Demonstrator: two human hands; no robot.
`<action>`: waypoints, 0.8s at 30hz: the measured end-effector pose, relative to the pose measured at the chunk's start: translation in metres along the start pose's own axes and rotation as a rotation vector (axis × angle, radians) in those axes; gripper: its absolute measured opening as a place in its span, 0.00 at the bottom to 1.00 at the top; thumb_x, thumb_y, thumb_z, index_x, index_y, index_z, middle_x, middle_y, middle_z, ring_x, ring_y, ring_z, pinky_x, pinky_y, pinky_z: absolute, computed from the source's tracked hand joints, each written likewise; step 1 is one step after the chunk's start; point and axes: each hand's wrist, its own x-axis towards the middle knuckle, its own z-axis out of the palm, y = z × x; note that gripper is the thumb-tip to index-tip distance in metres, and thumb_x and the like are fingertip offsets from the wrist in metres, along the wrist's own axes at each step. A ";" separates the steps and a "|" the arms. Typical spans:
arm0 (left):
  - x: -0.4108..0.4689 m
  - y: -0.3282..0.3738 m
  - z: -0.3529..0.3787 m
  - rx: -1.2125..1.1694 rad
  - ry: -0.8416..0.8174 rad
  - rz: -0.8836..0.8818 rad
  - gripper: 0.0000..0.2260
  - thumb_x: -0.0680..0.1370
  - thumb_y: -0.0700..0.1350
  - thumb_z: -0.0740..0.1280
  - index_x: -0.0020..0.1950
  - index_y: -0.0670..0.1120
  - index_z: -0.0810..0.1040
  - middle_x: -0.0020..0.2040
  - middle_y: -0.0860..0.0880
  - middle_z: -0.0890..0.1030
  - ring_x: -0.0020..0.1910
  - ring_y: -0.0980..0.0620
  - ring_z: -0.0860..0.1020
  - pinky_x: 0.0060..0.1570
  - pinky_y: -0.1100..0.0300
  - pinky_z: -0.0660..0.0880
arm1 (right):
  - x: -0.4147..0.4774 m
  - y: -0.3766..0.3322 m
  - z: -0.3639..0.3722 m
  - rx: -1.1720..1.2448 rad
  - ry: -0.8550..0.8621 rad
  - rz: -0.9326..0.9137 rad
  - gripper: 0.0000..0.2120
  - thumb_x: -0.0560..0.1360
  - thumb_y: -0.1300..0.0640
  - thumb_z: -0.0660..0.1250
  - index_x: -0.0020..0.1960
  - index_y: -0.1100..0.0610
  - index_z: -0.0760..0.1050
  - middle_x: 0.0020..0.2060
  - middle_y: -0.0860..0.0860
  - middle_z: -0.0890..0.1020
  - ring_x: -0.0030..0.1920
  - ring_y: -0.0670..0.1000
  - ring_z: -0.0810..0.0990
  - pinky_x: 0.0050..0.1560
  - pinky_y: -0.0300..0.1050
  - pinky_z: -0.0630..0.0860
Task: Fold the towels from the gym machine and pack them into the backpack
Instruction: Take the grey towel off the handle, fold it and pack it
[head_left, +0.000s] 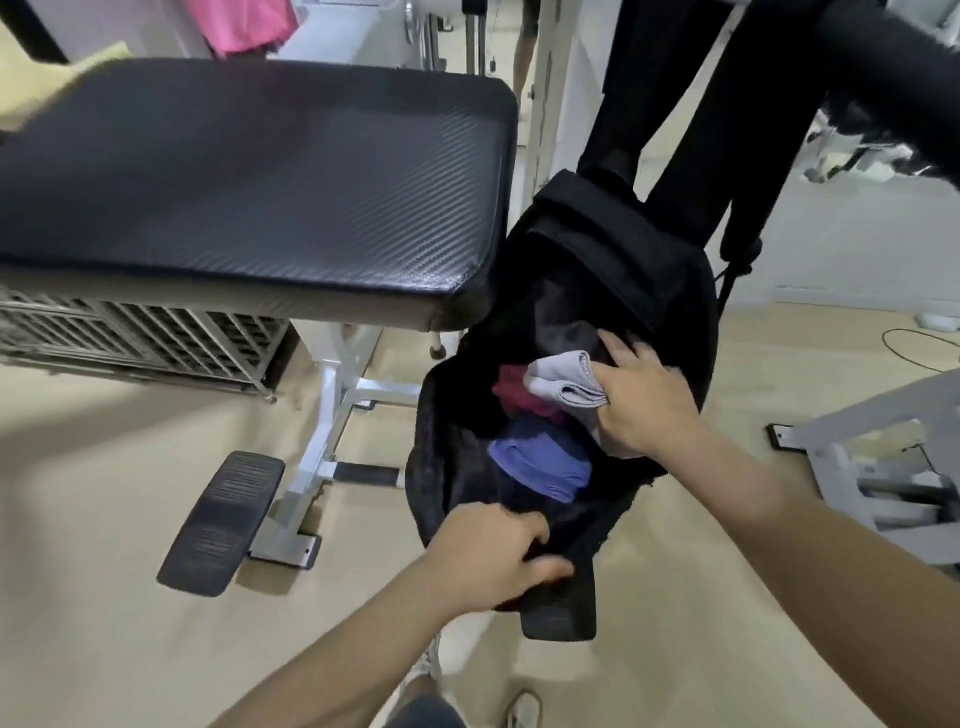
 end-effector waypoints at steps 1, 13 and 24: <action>-0.015 0.001 0.009 0.139 -0.133 0.029 0.25 0.73 0.67 0.62 0.54 0.47 0.74 0.44 0.43 0.82 0.45 0.40 0.79 0.37 0.54 0.68 | -0.002 -0.002 0.001 -0.030 0.025 -0.009 0.25 0.74 0.45 0.64 0.70 0.39 0.64 0.78 0.47 0.52 0.75 0.55 0.53 0.61 0.57 0.67; -0.052 -0.002 -0.039 0.363 -0.054 0.046 0.07 0.76 0.38 0.59 0.50 0.49 0.69 0.42 0.47 0.76 0.42 0.40 0.76 0.36 0.55 0.63 | -0.023 -0.052 0.011 -0.092 0.105 -0.082 0.07 0.70 0.65 0.67 0.48 0.62 0.76 0.49 0.59 0.74 0.43 0.62 0.78 0.34 0.48 0.63; -0.070 0.031 -0.049 0.082 0.009 0.244 0.07 0.73 0.46 0.67 0.37 0.49 0.71 0.26 0.50 0.62 0.31 0.47 0.64 0.33 0.55 0.64 | -0.033 -0.091 0.093 -0.020 -0.450 -0.009 0.27 0.73 0.51 0.67 0.69 0.55 0.65 0.64 0.56 0.66 0.65 0.59 0.67 0.56 0.54 0.72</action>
